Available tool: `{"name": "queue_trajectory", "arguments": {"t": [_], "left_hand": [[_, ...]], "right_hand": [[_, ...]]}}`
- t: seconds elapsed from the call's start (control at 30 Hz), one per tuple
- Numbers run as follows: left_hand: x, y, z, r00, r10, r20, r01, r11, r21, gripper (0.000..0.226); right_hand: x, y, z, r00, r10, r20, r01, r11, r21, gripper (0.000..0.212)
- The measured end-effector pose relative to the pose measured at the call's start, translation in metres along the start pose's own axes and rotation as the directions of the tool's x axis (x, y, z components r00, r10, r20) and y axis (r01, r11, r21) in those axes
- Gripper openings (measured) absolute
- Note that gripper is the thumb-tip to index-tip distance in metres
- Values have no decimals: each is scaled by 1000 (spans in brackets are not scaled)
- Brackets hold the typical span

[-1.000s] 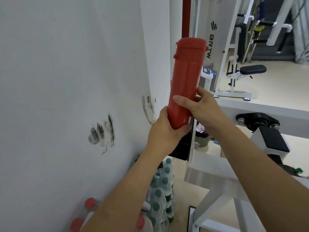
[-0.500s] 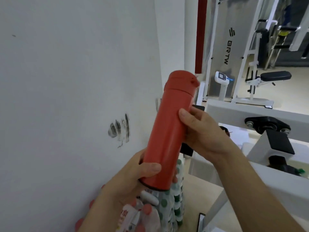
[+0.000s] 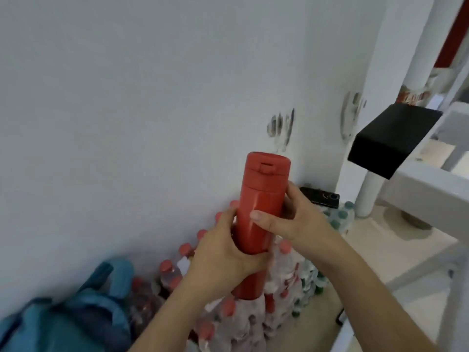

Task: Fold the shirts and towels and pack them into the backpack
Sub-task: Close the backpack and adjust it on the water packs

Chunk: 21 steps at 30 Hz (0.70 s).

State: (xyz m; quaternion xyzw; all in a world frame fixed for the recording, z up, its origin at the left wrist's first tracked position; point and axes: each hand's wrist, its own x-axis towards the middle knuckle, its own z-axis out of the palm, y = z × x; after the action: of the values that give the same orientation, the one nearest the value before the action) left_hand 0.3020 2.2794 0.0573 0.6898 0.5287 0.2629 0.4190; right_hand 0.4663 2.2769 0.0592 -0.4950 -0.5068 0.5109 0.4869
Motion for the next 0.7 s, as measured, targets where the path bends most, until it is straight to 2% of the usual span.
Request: {"name": "queue_trajectory", "arguments": {"t": [0.1,0.2,0.33,0.43,0.47,0.63,0.7], "left_hand": [[-32,-30,-21,1000,-30,-7,29,995,-92,69],[-62,-57,-41,996,-49,-75,43,996,-79,70],[-105,-95,-73,985,5,-172,26,984,179,58],[-150,-128,-103,937,150,-315,30,864,503,32],[-166,-138,-113,918,185,-349,46,827,560,27],[-207,-167,-139,883,220,-415,116,754,646,30],[-199,-167,-139,904,188,-385,98,785,612,24]], "right_hand": [[-9,6,37,990,7,143,-6,1000,-11,60],[-17,17,82,987,-54,152,65,995,-70,66],[-32,36,135,987,-100,128,118,984,-136,65],[-38,48,164,993,-113,22,115,979,-166,69],[-38,51,172,992,-121,-26,115,979,-168,71],[-13,70,190,969,-192,-156,142,948,-286,76],[-2,79,192,969,-189,-161,129,937,-325,76]]}}
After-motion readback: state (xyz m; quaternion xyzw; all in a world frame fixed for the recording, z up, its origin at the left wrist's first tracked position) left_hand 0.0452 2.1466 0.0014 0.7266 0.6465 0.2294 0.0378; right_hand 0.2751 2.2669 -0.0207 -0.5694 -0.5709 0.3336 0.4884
